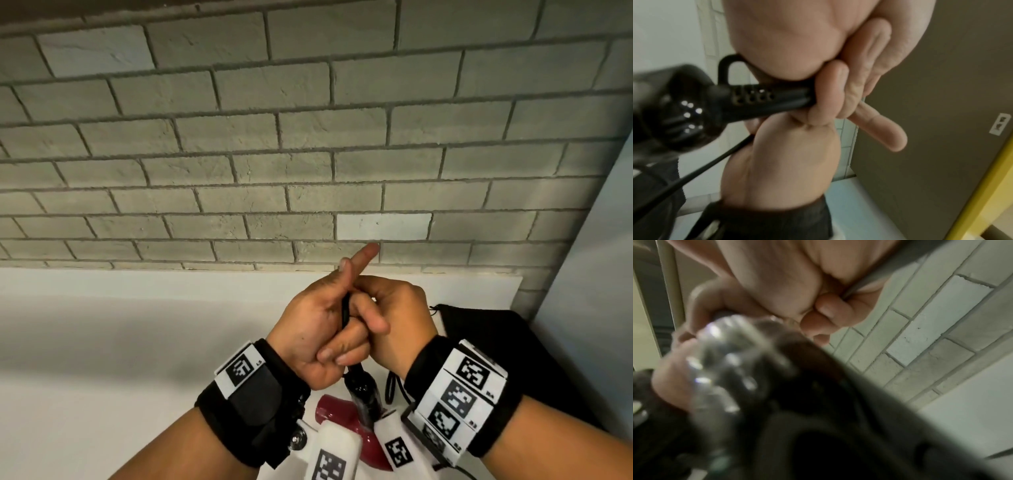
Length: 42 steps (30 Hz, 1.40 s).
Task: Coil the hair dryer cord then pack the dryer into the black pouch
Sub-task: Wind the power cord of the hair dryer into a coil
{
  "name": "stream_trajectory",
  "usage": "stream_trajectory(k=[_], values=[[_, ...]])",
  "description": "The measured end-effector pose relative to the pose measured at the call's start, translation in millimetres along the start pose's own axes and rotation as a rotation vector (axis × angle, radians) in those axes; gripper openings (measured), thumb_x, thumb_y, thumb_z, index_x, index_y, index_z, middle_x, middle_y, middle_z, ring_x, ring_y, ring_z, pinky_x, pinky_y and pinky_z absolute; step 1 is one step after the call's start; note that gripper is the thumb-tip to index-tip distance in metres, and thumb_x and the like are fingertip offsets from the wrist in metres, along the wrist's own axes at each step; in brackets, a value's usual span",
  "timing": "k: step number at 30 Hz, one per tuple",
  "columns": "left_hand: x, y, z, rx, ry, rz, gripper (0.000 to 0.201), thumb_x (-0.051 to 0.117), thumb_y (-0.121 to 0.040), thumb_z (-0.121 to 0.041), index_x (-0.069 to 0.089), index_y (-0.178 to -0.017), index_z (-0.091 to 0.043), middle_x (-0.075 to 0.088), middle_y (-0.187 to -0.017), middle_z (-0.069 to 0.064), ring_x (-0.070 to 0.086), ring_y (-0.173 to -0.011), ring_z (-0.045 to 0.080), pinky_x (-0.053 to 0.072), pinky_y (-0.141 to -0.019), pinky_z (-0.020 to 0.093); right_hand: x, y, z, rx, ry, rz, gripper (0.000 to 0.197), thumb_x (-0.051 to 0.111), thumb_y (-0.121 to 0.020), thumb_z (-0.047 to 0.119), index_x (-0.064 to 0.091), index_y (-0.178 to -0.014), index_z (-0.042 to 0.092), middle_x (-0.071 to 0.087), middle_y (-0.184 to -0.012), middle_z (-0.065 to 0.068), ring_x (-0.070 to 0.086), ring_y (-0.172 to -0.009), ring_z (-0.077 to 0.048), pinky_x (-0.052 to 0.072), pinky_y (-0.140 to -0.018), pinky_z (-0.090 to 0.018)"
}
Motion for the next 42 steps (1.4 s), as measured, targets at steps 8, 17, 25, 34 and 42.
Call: stream_trajectory(k=[8,17,25,34,42], values=[[-15.2,-2.7,-24.0,0.209,0.134,-0.223,0.044,0.035,-0.102,-0.031,0.045,-0.137,-0.006,0.066,-0.126,0.014,0.063,-0.116,0.028,0.051,-0.096,0.034,1.8,30.7,-9.6,-0.257,0.316,0.103,0.024,0.057,-0.09,0.025,0.061,-0.069,0.014,0.054,-0.054,0.005,0.047,-0.055,-0.009,0.033,-0.054,-0.011],[-18.5,-5.6,6.5,0.165,-1.108,-0.261,0.036,0.039,-0.102,-0.034,0.067,-0.094,-0.013,0.075,-0.099,0.011,0.063,-0.108,0.01,0.047,-0.096,0.034,-17.9,39.2,41.4,-0.283,0.902,0.561,0.012,0.048,-0.091,0.026,0.06,-0.092,0.024,0.065,-0.09,0.0,0.063,-0.076,-0.026,0.045,-0.06,-0.034],[-6.6,-2.3,-2.1,0.088,-0.943,-0.203,0.055,0.037,-0.094,-0.005,0.048,-0.042,-0.019,0.037,-0.035,-0.01,0.033,-0.032,0.007,0.028,-0.037,0.018,-35.8,12.7,90.8,-0.447,1.096,0.634,0.026,0.045,-0.095,0.033,0.069,-0.09,0.024,0.06,-0.073,0.003,0.055,-0.067,-0.022,0.043,-0.061,-0.031],[7.6,13.4,-16.4,-0.045,-0.422,0.149,0.059,0.04,-0.093,-0.032,0.055,-0.11,0.023,0.031,-0.043,-0.006,0.012,-0.039,0.009,0.007,-0.042,0.028,-60.1,-38.4,57.0,-0.185,0.101,0.558,0.031,0.061,-0.093,0.026,0.059,-0.066,0.011,0.049,-0.044,0.016,0.044,-0.045,0.0,0.036,-0.053,-0.013],[2.6,16.0,-27.8,0.01,-0.069,0.26,0.055,0.048,-0.091,-0.038,0.058,-0.124,0.005,0.023,-0.041,-0.004,0.013,-0.033,0.01,0.011,-0.036,0.023,-31.0,-10.4,20.3,-0.049,-0.35,0.416,0.031,0.053,-0.092,0.025,0.066,-0.089,-0.003,0.034,-0.048,-0.009,0.026,-0.042,-0.016,0.022,-0.041,-0.021]])
Point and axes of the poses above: each hand's wrist, its own y-axis away from the middle knuckle, its own x-axis out of the palm, z = x × y, the point moved 3 cm from there along -y, towards the middle knuckle
